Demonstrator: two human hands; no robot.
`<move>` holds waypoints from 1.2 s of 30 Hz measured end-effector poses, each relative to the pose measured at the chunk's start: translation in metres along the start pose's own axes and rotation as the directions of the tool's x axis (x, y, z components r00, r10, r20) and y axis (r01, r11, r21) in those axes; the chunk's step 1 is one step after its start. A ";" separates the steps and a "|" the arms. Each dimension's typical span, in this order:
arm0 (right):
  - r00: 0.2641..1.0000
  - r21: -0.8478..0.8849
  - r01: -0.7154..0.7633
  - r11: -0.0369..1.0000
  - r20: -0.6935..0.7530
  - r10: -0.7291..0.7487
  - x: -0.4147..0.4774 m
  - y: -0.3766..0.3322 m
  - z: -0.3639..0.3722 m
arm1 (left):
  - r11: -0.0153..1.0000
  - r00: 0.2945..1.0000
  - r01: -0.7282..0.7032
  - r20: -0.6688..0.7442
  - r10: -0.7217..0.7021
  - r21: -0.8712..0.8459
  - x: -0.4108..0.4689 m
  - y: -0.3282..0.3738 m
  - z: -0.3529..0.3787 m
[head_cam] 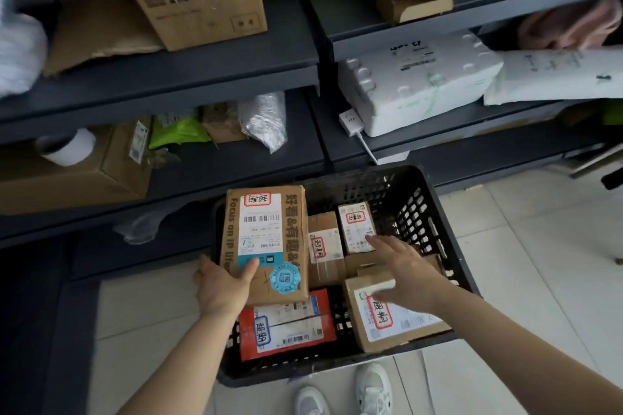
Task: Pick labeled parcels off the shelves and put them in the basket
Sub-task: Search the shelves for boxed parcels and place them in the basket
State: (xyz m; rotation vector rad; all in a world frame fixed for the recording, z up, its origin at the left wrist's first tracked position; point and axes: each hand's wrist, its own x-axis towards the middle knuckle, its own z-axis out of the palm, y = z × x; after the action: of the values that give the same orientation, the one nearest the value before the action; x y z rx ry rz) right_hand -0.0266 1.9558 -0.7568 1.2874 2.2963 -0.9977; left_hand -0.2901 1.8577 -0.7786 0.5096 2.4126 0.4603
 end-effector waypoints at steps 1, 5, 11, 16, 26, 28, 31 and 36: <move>0.998 0.095 -0.005 0.995 -0.062 0.011 0.008 -0.010 -0.005 | 1.000 1.000 0.000 0.012 0.000 0.006 0.000 -0.001 0.000; 0.980 0.267 0.020 0.964 -0.194 0.033 0.045 -0.049 -0.017 | 0.999 0.997 0.036 0.064 -0.036 0.004 0.001 -0.010 -0.004; 0.977 0.240 0.064 0.969 -0.214 -0.012 0.104 -0.095 -0.024 | 0.989 0.988 0.095 0.131 -0.080 -0.112 0.003 -0.029 -0.016; 0.993 0.263 0.043 0.964 -0.122 -0.011 0.137 -0.111 -0.015 | 0.946 0.938 0.249 0.297 -0.182 -0.207 0.007 -0.040 -0.024; 0.950 0.402 -0.036 0.915 -0.272 0.156 0.100 -0.080 -0.023 | 0.923 0.998 0.001 0.058 0.023 -0.384 -0.014 -0.027 -0.015; 0.924 0.395 -0.056 0.917 -0.328 0.198 0.079 -0.062 -0.023 | 0.967 0.995 -0.094 0.003 0.097 -0.237 -0.028 -0.016 -0.010; 0.900 0.457 -0.086 0.885 -0.346 0.266 0.051 -0.031 -0.025 | 0.968 0.971 -0.237 -0.048 0.234 -0.082 -0.046 0.012 -0.003; 0.842 0.569 -0.163 0.806 -0.346 0.414 0.031 0.014 -0.033 | 0.903 0.909 -0.415 0.012 0.417 0.108 -0.037 0.070 0.016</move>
State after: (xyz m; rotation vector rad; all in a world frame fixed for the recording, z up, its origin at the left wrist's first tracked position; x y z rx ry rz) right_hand -0.0296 2.0025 -0.7574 2.2487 2.0714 -1.3753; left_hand -0.2361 1.9041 -0.7416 1.0861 2.3454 0.5117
